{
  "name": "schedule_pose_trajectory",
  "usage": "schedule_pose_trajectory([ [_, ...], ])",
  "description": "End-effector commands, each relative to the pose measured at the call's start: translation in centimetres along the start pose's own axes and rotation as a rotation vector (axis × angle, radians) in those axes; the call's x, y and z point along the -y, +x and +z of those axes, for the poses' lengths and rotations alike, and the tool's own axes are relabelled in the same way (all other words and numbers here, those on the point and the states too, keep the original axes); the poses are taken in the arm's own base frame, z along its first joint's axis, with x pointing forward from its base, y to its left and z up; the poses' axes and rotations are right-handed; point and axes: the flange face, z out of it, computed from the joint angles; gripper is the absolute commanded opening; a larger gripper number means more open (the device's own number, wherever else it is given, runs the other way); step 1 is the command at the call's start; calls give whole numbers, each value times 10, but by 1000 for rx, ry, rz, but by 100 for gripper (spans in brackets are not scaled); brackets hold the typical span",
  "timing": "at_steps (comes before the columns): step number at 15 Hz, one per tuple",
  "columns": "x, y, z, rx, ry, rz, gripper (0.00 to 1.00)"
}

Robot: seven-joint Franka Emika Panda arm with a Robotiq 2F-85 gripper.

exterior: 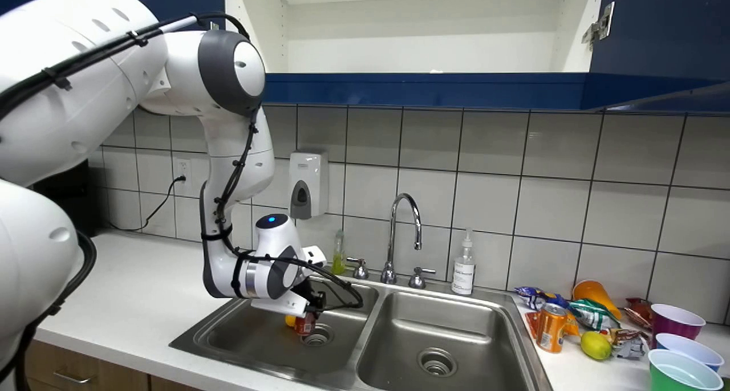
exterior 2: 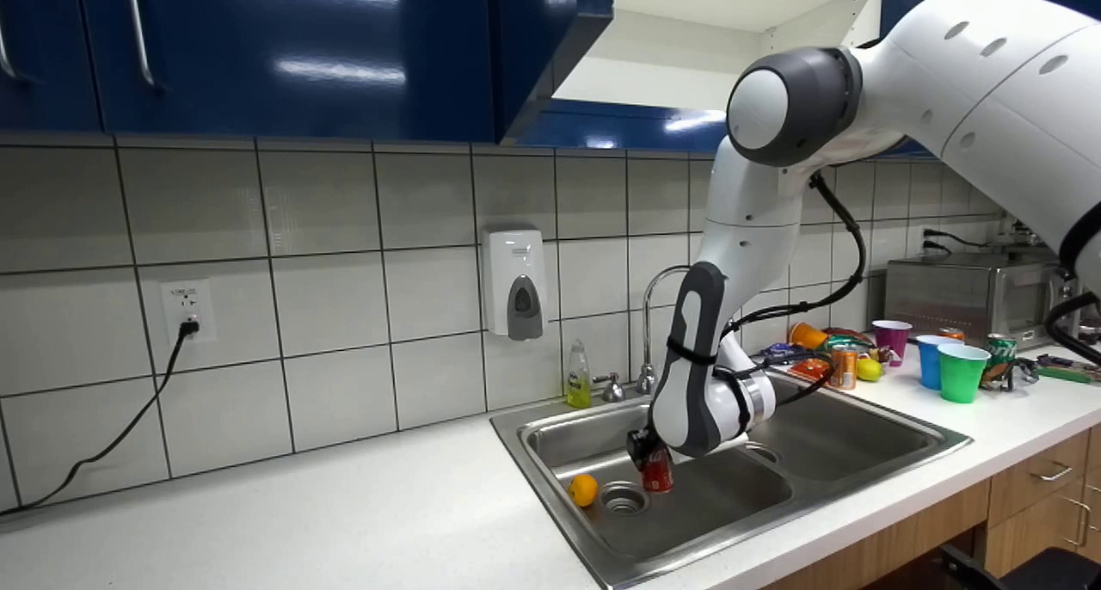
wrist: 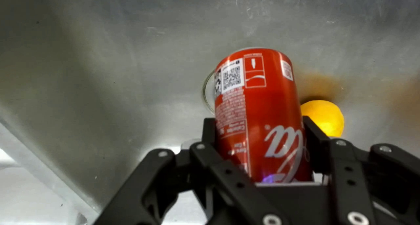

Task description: Put the red can in the sink on the left.

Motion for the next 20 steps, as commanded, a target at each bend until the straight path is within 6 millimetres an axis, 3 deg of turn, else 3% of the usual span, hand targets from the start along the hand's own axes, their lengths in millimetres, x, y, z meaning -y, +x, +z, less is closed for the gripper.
schedule_pose_trajectory([
  [1, -5, 1, 11, -10, 4, -14, 38],
  [20, -5, -16, 57, 20, 1, -21, 38],
])
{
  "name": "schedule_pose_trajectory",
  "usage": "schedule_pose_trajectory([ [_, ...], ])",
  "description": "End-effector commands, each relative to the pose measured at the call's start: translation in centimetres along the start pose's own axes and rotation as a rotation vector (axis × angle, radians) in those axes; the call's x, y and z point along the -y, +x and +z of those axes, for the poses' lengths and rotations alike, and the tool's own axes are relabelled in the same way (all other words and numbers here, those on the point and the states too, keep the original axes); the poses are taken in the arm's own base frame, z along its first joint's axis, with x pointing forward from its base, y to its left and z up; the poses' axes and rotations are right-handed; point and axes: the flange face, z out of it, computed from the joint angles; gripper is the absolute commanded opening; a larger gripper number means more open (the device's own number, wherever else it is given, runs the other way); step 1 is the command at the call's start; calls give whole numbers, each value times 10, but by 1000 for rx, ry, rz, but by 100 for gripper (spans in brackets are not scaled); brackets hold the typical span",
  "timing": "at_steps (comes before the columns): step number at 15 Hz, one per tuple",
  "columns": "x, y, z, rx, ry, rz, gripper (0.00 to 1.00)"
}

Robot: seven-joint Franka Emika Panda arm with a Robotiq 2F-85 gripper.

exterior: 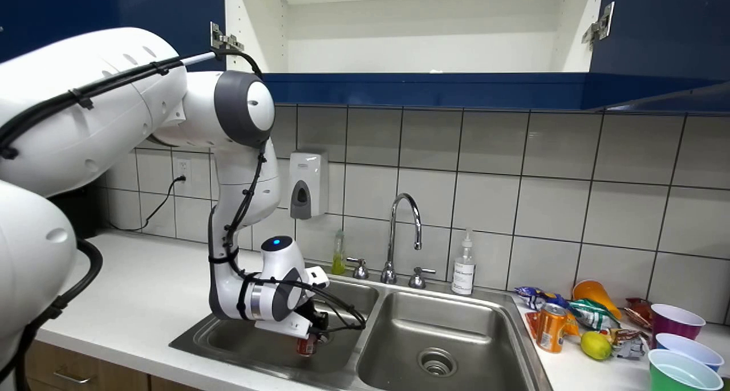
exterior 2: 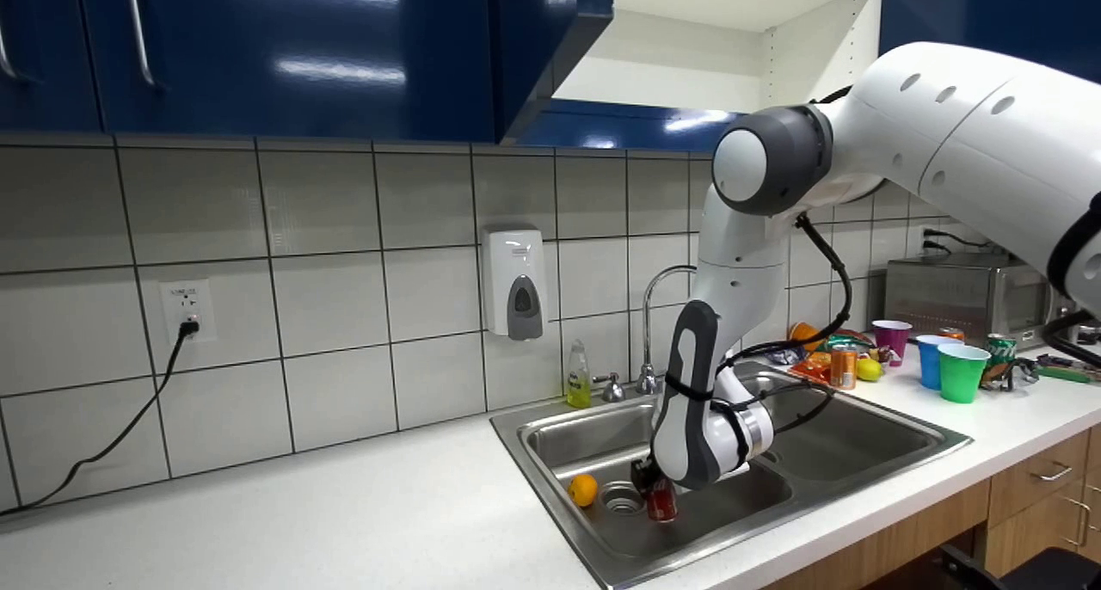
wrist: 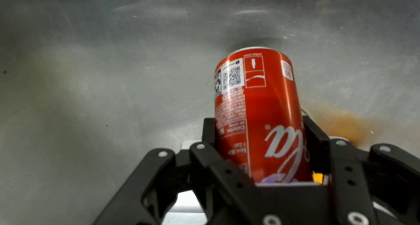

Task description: Put the red can in the sink on the left.

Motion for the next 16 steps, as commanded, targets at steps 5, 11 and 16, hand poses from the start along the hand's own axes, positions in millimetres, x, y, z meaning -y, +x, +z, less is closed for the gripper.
schedule_pose_trajectory([
  [5, 0, 7, 10, -24, 10, -21, 38],
  [11, 5, 10, 15, -29, 15, -26, 38],
  [16, 9, 9, 15, -28, 18, -28, 88],
])
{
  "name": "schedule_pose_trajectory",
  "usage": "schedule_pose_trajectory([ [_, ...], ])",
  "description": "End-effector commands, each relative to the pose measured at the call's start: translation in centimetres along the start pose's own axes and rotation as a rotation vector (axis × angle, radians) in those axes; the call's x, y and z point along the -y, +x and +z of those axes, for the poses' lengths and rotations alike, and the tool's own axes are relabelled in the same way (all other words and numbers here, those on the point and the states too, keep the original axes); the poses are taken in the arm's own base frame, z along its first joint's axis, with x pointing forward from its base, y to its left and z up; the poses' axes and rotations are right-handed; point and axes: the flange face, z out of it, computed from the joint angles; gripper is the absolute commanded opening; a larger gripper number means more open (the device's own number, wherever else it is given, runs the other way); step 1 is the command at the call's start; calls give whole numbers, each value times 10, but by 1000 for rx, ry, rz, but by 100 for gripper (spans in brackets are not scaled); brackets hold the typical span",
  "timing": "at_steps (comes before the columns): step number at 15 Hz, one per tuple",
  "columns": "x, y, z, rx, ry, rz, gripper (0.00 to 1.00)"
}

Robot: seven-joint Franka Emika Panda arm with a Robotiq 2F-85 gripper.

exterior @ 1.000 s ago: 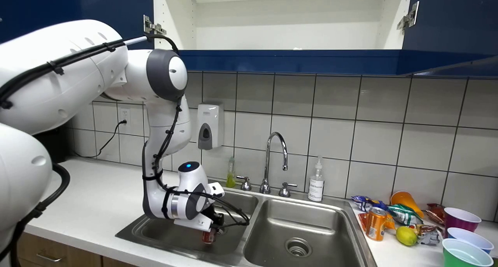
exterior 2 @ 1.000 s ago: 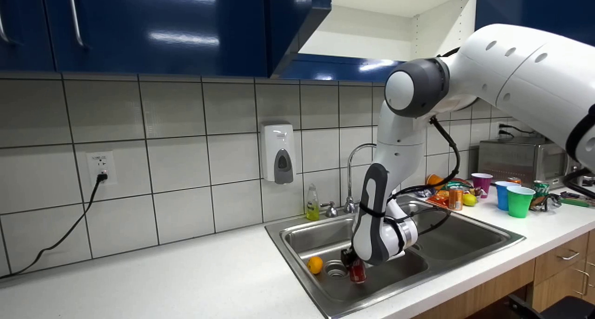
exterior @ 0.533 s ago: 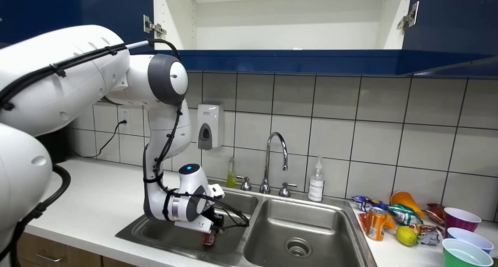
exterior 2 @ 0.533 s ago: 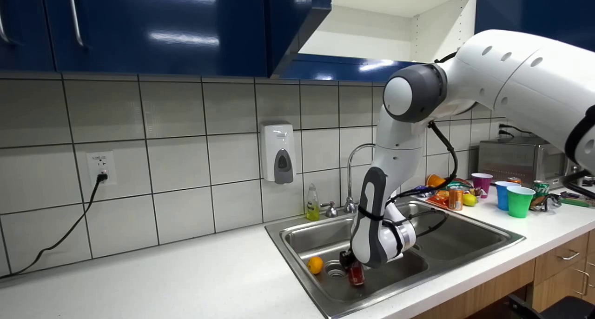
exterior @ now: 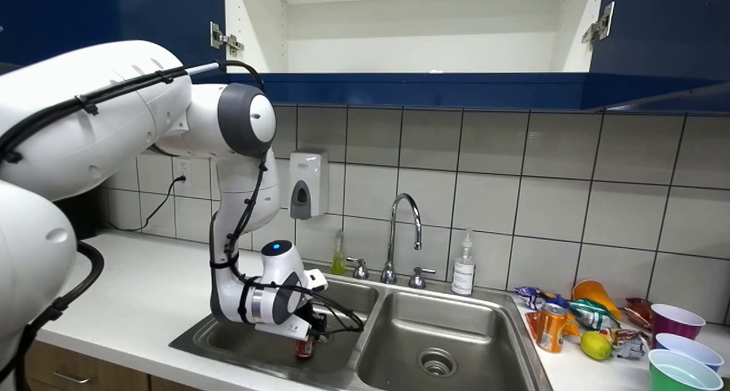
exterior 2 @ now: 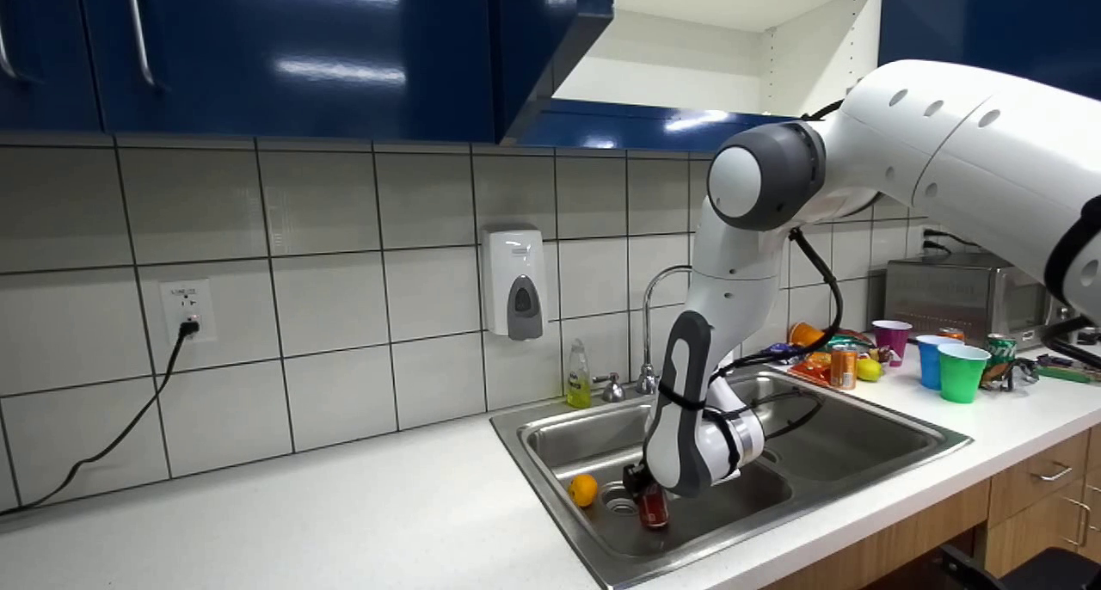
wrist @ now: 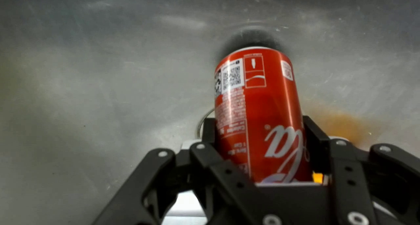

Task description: Put the red can in the sink on the left.

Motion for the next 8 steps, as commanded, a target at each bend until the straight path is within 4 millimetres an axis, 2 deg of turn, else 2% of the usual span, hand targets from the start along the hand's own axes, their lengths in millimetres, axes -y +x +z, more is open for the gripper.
schedule_pose_trajectory([
  [1, 0, 4, -1, -14, 4, -24, 89],
  [3, 0, 6, -3, -14, 7, -20, 99],
  [8, 1, 5, -18, -9, 12, -16, 100],
])
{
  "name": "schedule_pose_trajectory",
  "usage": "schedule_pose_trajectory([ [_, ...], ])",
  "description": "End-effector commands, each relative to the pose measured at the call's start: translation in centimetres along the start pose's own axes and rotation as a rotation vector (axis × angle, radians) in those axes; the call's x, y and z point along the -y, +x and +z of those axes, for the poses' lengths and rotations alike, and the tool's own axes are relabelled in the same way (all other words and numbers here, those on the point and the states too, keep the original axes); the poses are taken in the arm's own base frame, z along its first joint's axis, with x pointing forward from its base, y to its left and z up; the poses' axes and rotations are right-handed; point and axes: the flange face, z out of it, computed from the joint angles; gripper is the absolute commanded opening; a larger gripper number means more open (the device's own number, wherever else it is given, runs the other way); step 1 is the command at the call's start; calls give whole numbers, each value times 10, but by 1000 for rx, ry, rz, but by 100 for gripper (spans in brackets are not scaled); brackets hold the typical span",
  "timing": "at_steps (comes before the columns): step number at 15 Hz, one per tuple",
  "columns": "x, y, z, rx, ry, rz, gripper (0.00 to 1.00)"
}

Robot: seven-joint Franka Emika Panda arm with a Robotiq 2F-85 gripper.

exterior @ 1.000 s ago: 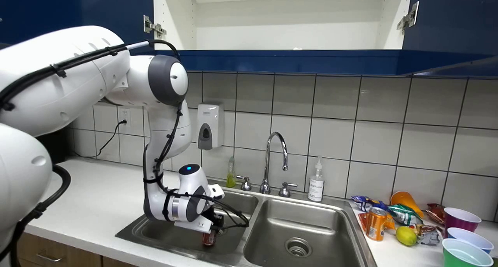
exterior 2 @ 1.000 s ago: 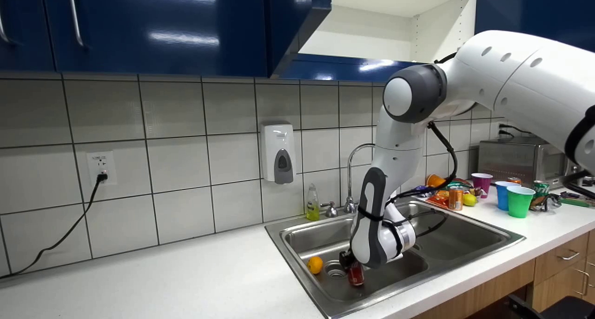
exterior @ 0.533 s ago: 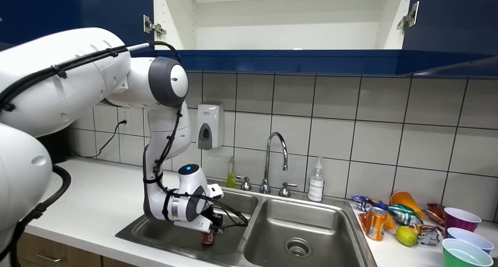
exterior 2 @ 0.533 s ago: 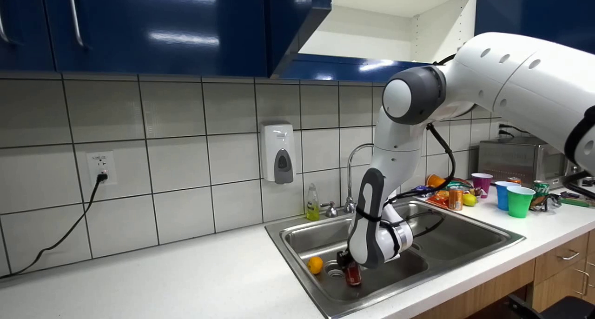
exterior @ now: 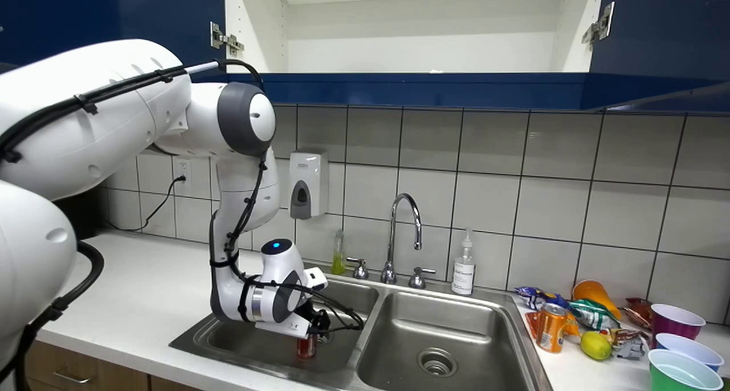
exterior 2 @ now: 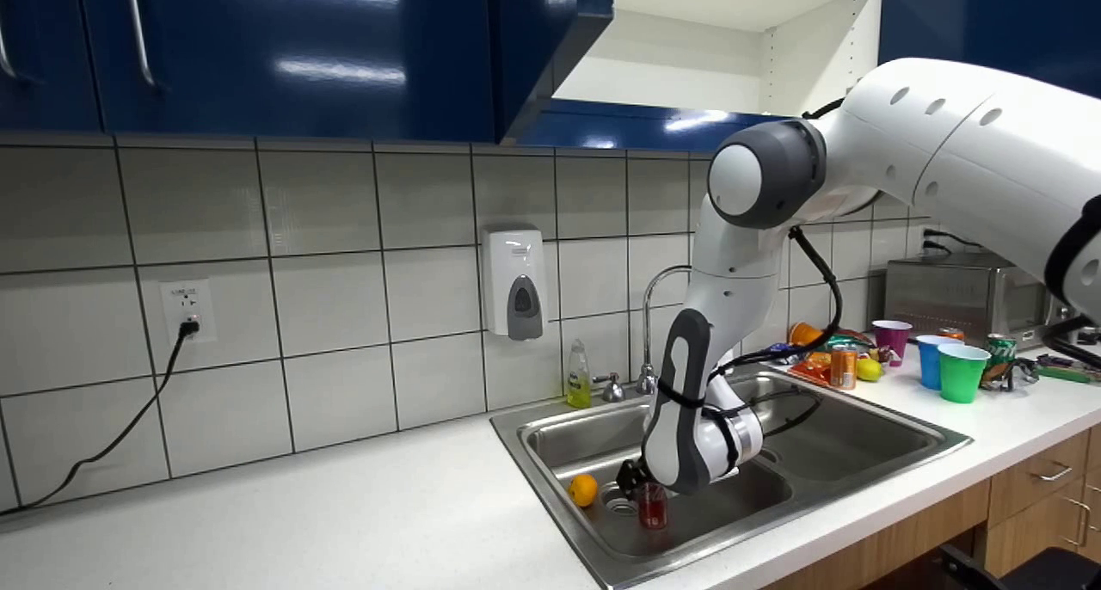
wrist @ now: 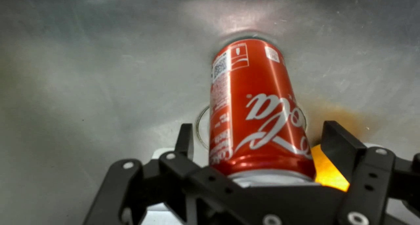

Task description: Put the red can in the sink on the left.

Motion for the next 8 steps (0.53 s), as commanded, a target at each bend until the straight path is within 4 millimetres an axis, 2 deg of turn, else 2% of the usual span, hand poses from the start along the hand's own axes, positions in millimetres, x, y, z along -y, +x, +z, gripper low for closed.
schedule_pose_trajectory([
  [1, -1, 0, -21, 3, 9, -11, 100],
  [8, -7, -7, -59, 20, -10, 14, 100],
])
